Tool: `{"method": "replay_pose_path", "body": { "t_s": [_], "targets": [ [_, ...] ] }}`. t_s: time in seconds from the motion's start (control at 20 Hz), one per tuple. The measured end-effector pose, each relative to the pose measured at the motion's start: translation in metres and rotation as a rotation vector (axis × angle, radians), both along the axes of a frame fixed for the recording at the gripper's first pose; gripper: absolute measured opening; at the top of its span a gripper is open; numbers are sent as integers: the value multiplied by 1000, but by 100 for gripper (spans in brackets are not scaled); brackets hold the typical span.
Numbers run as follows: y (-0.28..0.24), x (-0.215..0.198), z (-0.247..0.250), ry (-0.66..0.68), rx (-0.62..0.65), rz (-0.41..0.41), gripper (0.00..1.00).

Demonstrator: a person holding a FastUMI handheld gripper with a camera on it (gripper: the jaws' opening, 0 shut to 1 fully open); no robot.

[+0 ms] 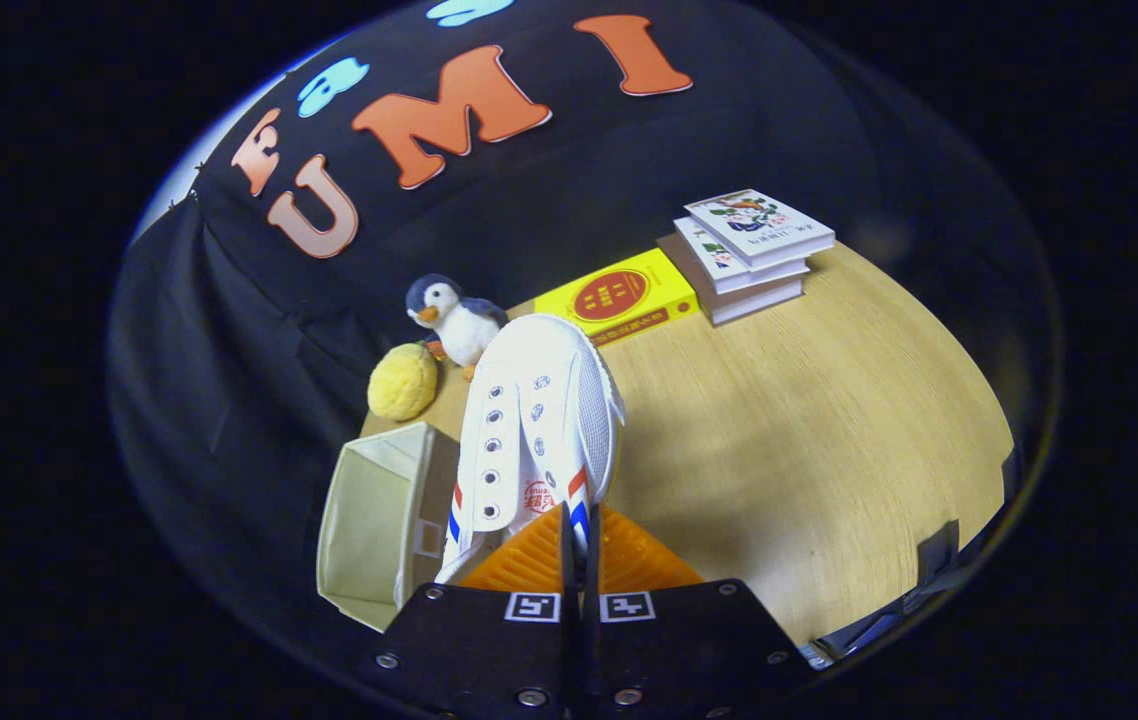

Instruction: Open the storage box then place both shoes into the box .Put the left shoe in first, then the right shoe, with the right side of both shoes facing outward in a uniform manner.

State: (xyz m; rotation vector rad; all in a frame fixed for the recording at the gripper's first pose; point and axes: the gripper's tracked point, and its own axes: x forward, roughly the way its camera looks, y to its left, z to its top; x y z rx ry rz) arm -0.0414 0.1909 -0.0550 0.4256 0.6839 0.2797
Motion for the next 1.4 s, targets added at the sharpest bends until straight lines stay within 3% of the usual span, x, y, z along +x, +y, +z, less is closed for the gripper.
{"method": "replay_pose_path", "body": {
  "t_s": [0.3,0.65,0.95,1.4],
  "targets": [
    [97,-18,46,-62,10,91,0],
    [173,-35,3,30,-52,142,0],
    [170,-31,-46,94,-192,117,0],
    [164,-17,-55,84,-277,124,0]
  ]
}}
